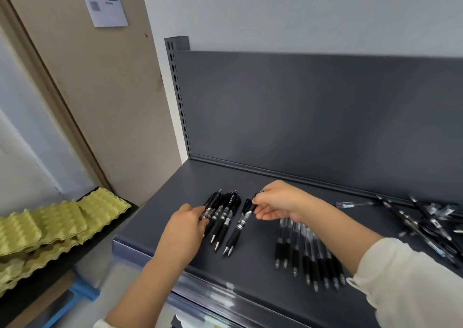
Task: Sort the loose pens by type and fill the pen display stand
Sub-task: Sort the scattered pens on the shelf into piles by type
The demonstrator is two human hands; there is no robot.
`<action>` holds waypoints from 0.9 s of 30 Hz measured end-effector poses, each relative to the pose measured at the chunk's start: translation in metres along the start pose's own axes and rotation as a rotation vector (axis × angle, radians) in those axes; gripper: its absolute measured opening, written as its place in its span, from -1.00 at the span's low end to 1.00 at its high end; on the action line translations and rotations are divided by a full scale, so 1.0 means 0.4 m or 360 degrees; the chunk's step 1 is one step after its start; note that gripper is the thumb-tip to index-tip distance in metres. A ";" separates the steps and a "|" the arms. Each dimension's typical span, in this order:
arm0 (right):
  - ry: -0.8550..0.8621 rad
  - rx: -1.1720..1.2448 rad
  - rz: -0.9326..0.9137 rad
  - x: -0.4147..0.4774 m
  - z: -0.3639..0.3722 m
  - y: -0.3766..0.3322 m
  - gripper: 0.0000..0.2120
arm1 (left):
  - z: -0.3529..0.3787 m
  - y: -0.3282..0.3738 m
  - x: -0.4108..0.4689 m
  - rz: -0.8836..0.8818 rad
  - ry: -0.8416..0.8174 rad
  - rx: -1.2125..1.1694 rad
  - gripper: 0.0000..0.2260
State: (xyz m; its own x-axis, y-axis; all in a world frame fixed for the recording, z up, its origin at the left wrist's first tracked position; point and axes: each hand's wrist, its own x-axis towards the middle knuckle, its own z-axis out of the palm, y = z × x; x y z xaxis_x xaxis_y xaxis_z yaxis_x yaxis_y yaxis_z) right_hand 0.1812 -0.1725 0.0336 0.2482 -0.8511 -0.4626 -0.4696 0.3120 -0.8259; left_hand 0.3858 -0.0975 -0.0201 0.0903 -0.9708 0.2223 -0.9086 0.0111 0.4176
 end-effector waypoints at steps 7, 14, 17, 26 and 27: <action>0.0351 -0.0837 -0.0099 0.085 0.064 -0.039 -0.65 | 0.026 -0.006 0.034 0.0040 -0.0071 0.0017 -0.77; 0.0512 -0.0779 -0.0109 0.103 0.097 -0.024 -0.62 | 0.035 -0.012 0.048 0.0072 -0.0009 -0.0061 -0.72; 0.0526 -0.0797 -0.0166 0.092 0.096 -0.014 -0.58 | 0.033 -0.011 0.051 0.0082 0.0013 0.0010 -0.71; 0.0630 -0.0868 -0.0296 0.009 0.016 0.041 -0.69 | 0.042 0.021 0.074 0.0205 0.0140 0.0143 -0.74; 0.0659 -0.0872 -0.0303 -0.007 -0.001 0.055 -0.71 | 0.044 0.035 0.076 0.0232 0.0144 0.0140 -0.75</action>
State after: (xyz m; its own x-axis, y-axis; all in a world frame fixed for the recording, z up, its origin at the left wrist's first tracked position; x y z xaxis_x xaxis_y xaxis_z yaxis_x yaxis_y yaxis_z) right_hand 0.1700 -0.1634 0.0168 0.0773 -0.9941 -0.0763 -0.8352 -0.0227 -0.5494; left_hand 0.3687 -0.1310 -0.0229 -0.0121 -0.9349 0.3546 -0.9465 0.1250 0.2974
